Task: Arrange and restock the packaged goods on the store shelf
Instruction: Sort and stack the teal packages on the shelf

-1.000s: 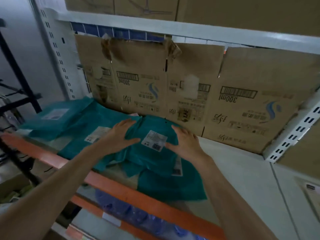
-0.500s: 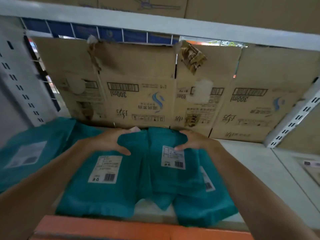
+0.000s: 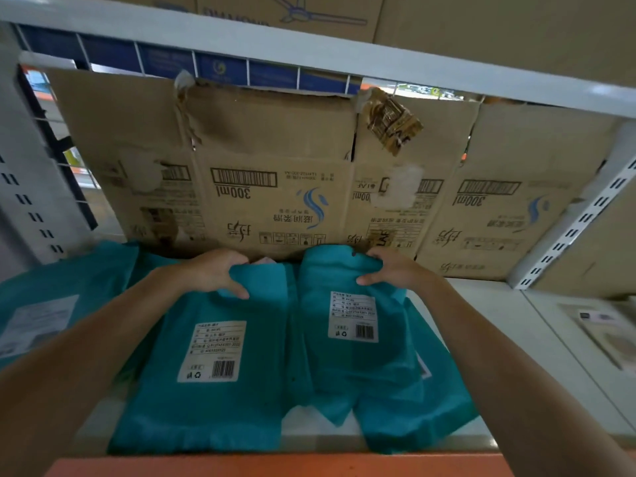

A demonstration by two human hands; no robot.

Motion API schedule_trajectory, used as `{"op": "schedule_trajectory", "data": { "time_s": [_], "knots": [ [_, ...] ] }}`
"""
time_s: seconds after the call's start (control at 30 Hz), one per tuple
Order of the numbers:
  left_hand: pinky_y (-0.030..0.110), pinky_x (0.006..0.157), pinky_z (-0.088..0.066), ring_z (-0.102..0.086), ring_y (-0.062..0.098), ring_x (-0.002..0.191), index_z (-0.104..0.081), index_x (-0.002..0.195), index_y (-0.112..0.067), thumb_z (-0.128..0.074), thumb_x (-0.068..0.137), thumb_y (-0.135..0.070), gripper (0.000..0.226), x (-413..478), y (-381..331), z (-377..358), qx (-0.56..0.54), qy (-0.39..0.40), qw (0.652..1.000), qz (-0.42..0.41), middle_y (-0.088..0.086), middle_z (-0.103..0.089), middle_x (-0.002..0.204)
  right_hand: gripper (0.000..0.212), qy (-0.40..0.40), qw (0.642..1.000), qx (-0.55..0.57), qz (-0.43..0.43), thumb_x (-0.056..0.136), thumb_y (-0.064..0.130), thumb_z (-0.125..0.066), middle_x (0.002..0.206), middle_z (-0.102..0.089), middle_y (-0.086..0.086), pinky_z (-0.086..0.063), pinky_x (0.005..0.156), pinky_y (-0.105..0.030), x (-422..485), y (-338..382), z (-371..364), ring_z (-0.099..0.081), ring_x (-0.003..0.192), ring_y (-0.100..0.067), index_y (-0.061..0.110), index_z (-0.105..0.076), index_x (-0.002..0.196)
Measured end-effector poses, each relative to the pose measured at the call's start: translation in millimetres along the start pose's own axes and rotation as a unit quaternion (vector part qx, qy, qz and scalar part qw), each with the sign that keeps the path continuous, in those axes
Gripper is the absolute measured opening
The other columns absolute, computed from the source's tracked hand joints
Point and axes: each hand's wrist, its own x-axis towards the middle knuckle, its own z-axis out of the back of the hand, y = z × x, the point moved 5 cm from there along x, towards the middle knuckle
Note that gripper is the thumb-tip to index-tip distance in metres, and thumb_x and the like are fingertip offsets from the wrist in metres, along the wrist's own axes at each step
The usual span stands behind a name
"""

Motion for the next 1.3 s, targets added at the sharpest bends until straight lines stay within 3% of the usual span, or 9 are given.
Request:
{"op": "schedule_trajectory", "data": {
  "time_s": [0.1, 0.17, 0.23, 0.37, 0.5, 0.6, 0.83, 0.97, 1.3],
  "knots": [
    [0.024, 0.065, -0.042, -0.061, 0.012, 0.076, -0.064, 0.079, -0.018, -0.075, 0.076, -0.023, 0.012, -4, -2, 5, -0.027, 0.005, 1.0, -0.003, -0.002, -0.067, 0.082, 0.033, -0.037, 0.999, -0.008, 0.032, 0.081, 0.021, -0.071, 0.105, -0.055, -0.009, -0.039, 0.094, -0.033, -11, 9, 19, -0.051, 0.103, -0.023, 0.005, -0.058, 0.107],
    [0.023, 0.061, -0.044, -0.062, 0.011, 0.073, -0.065, 0.075, -0.021, -0.075, 0.076, -0.023, 0.01, -8, -9, 13, -0.032, -0.007, 0.999, -0.014, -0.004, -0.067, 0.078, 0.014, -0.048, 0.998, -0.004, 0.05, 0.082, 0.014, -0.069, 0.083, -0.055, -0.008, -0.04, 0.073, -0.026, -25, 19, 35, -0.051, 0.08, -0.021, 0.01, -0.056, 0.084],
    [0.022, 0.056, -0.041, -0.06, 0.013, 0.067, -0.066, 0.077, -0.015, -0.074, 0.077, -0.022, 0.011, -16, -20, 26, -0.027, -0.031, 0.999, -0.024, 0.002, -0.068, 0.076, 0.023, -0.055, 0.996, 0.005, 0.07, 0.082, 0.011, -0.068, 0.065, -0.046, 0.002, -0.029, 0.053, -0.013, -43, 34, 49, -0.042, 0.06, -0.008, 0.017, -0.05, 0.07],
    [0.02, 0.053, -0.041, -0.06, 0.013, 0.062, -0.066, 0.078, -0.013, -0.074, 0.077, -0.021, 0.012, -41, -49, 57, -0.027, -0.073, 0.995, -0.055, 0.005, -0.068, 0.076, 0.03, -0.091, 0.99, -0.006, 0.105, 0.08, 0.009, -0.071, 0.047, -0.043, 0.01, -0.029, 0.045, -0.012, -80, 63, 71, -0.044, 0.042, 0.003, 0.018, -0.048, 0.063],
    [0.039, 0.069, -0.052, -0.067, 0.027, 0.077, -0.07, 0.088, -0.005, -0.072, 0.078, -0.016, 0.016, -67, -80, 81, -0.029, -0.113, 0.987, -0.106, 0.011, -0.071, 0.085, 0.025, -0.118, 0.984, -0.04, 0.124, 0.079, 0.013, -0.072, 0.062, -0.048, 0.002, -0.031, 0.046, -0.012, -113, 81, 83, -0.046, 0.049, 0.002, 0.014, -0.05, 0.065],
    [0.028, 0.068, -0.054, -0.068, 0.016, 0.075, -0.069, 0.085, -0.014, -0.069, 0.08, -0.015, 0.005, -79, -101, 90, -0.038, -0.116, 0.983, -0.134, 0.003, -0.072, 0.085, 0.02, -0.157, 0.978, -0.043, 0.128, 0.079, 0.017, -0.073, 0.072, -0.058, -0.005, -0.034, 0.053, -0.019, -137, 89, 95, -0.051, 0.061, -0.008, 0.003, -0.058, 0.074],
    [0.013, 0.061, -0.049, -0.065, 0.0, 0.066, -0.071, 0.076, -0.023, -0.075, 0.074, -0.018, 0.007, -95, -155, 104, -0.029, -0.179, 0.963, -0.2, -0.013, -0.072, 0.073, 0.028, -0.278, 0.95, -0.073, 0.12, 0.078, 0.02, -0.074, 0.067, -0.057, 0.006, -0.044, 0.063, -0.031, -188, 79, 127, -0.053, 0.064, -0.015, 0.023, -0.051, 0.062],
    [0.03, 0.064, -0.045, -0.064, 0.015, 0.072, -0.072, 0.082, -0.01, -0.075, 0.075, -0.02, 0.013, -94, -188, 101, 0.023, -0.221, 0.954, -0.204, 0.003, -0.071, 0.079, 0.015, -0.347, 0.925, -0.116, 0.1, 0.08, 0.025, -0.071, 0.08, -0.066, -0.002, -0.05, 0.069, -0.036, -213, 59, 145, -0.059, 0.076, -0.021, 0.021, -0.057, 0.074],
    [0.029, 0.058, -0.039, -0.057, 0.014, 0.069, -0.069, 0.082, -0.013, -0.074, 0.077, -0.02, 0.01, -74, -291, 42, 0.034, -0.271, 0.941, -0.197, 0.0, -0.064, 0.074, 0.019, -0.395, 0.907, -0.126, 0.077, 0.08, 0.02, -0.071, 0.069, -0.054, 0.007, -0.031, 0.063, -0.028, -272, -44, 197, -0.052, 0.077, -0.02, 0.022, -0.053, 0.071]
  ]
}}
